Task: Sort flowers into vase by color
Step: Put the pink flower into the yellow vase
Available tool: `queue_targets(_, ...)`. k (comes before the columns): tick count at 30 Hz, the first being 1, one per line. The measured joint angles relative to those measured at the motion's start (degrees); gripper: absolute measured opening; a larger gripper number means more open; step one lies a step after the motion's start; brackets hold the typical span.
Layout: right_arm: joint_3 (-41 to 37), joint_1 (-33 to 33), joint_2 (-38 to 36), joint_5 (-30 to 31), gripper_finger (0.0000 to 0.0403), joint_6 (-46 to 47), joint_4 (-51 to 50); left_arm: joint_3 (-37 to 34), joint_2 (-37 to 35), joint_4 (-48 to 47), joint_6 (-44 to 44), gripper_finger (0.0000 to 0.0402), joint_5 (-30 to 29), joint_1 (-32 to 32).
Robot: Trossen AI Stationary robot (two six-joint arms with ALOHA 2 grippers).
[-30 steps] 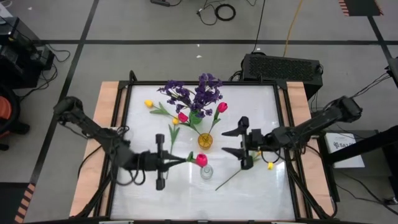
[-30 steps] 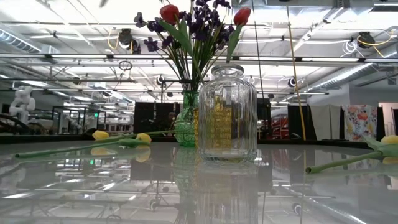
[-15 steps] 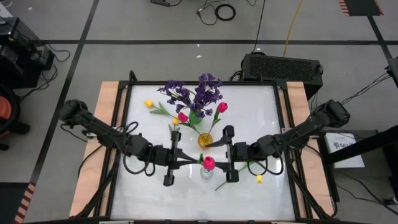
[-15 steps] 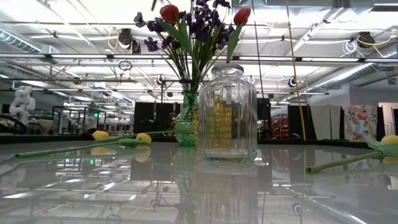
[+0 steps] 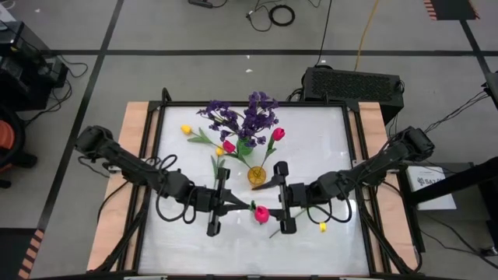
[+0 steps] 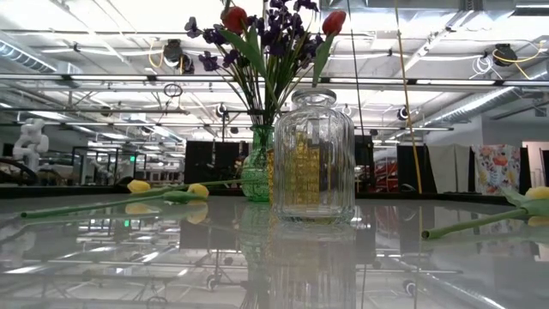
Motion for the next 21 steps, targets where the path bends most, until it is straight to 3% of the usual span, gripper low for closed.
queue_targets(13,-0.02,-0.11,0.00,-1.46,0.0246,1.04,0.00,0.00,0.20,-0.15,-0.01,0.0001,0.01,0.47)
queue_targets(21,-0.03,-0.11,1.74,-1.23,0.0206,1.06,2.15,0.00,0.78,0.23,-0.12,0.0001,-0.01,1.07)
